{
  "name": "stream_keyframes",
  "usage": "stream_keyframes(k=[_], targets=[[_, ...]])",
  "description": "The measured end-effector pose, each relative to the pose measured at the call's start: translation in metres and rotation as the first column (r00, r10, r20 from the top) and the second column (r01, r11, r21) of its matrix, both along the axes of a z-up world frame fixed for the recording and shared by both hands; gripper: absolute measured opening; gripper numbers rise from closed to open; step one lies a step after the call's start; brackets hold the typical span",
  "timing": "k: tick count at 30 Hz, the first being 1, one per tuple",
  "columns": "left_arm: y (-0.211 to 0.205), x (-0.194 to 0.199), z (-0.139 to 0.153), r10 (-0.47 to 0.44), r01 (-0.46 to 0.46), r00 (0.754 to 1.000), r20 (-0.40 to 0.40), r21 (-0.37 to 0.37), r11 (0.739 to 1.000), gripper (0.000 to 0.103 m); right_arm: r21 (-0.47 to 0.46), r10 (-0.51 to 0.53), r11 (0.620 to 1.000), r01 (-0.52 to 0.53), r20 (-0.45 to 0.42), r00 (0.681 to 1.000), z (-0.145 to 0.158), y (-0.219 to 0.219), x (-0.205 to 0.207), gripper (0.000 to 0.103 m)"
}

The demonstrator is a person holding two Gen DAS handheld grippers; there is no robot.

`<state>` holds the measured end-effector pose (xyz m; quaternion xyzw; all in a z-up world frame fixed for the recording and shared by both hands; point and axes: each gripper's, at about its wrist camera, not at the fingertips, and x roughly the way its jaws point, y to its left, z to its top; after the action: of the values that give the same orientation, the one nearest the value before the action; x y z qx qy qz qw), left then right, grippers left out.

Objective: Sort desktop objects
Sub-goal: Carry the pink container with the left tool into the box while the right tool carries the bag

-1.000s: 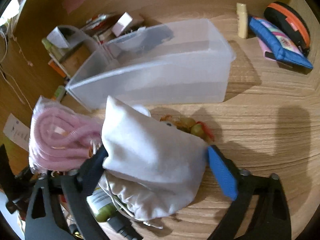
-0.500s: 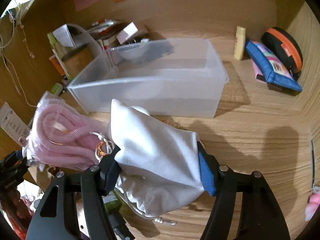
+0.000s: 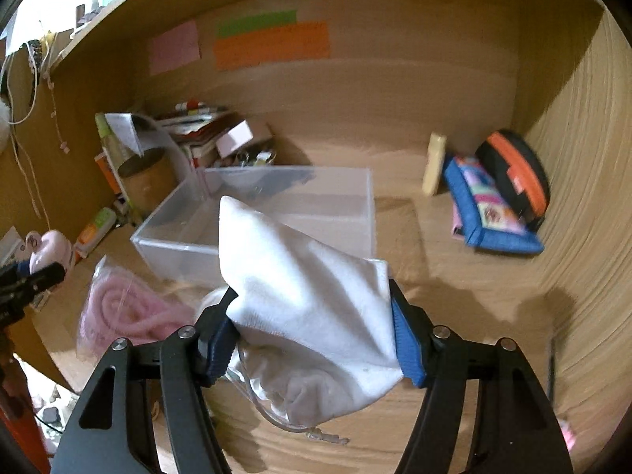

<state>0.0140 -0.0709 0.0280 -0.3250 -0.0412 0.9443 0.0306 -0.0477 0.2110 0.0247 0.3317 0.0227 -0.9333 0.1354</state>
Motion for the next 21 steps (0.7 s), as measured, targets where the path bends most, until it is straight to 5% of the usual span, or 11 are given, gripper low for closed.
stream_keyframes(k=[9, 21], targets=[[0.024, -0.052, 0.024, -0.073, 0.073, 0.997, 0.006, -0.016, 0.997, 0.064, 0.019, -0.013, 1.0, 0.015, -0.061, 0.998, 0.017, 0.004, -0.023, 0.064], [0.039, -0.123, 0.017, -0.118, 0.116, 0.989, 0.093, 0.026, 0.993, 0.064, 0.036, 0.035, 0.999, -0.033, -0.073, 0.997, 0.018, -0.013, -0.072, 0.064]])
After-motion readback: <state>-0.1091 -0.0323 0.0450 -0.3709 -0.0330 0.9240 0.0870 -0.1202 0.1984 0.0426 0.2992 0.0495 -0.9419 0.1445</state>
